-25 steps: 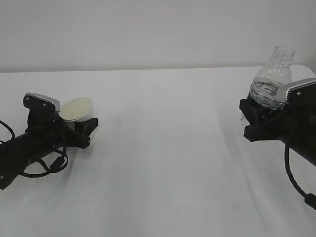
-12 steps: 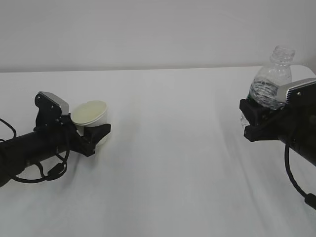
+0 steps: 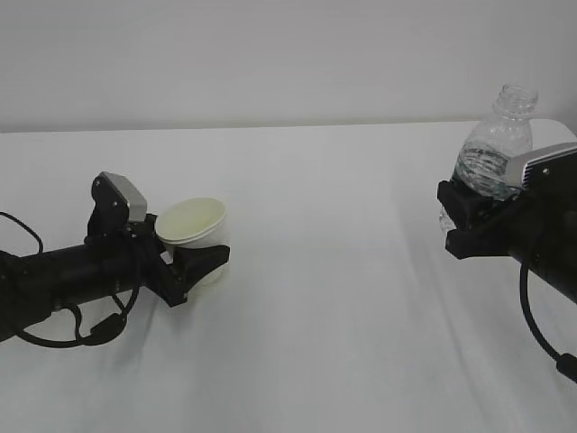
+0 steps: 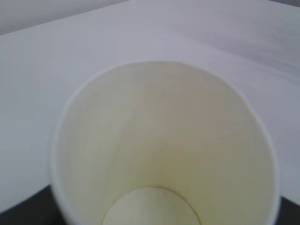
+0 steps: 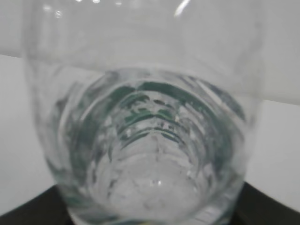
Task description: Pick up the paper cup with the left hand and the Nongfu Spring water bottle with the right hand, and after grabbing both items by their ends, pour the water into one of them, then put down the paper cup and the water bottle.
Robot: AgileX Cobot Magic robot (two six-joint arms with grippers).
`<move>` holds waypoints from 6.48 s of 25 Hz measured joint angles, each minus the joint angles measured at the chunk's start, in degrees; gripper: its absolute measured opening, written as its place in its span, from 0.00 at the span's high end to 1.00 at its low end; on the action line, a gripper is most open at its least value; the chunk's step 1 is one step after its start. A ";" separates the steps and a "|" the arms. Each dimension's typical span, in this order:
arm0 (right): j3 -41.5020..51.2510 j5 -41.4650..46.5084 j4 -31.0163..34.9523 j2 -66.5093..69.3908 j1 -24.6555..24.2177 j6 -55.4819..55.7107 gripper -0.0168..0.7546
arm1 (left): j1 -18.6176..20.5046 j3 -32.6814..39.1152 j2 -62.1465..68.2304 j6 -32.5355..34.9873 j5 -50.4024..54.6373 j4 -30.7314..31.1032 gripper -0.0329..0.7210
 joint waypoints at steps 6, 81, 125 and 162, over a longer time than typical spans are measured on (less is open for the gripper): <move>0.00 0.00 -0.09 0.00 0.00 0.00 0.45 | -2.50 -3.09 -0.51 -5.98 0.00 6.84 0.33; 4.19 18.31 0.26 -14.78 0.00 3.38 0.45 | -21.40 -20.01 2.22 -22.47 2.09 18.25 0.34; 0.43 25.23 1.84 -14.78 0.00 -42.83 0.45 | -21.56 -22.44 2.22 -25.52 3.34 26.92 0.34; 0.43 25.28 1.84 -14.78 0.00 -61.09 0.45 | -25.08 -25.36 3.19 -28.07 7.72 24.44 0.34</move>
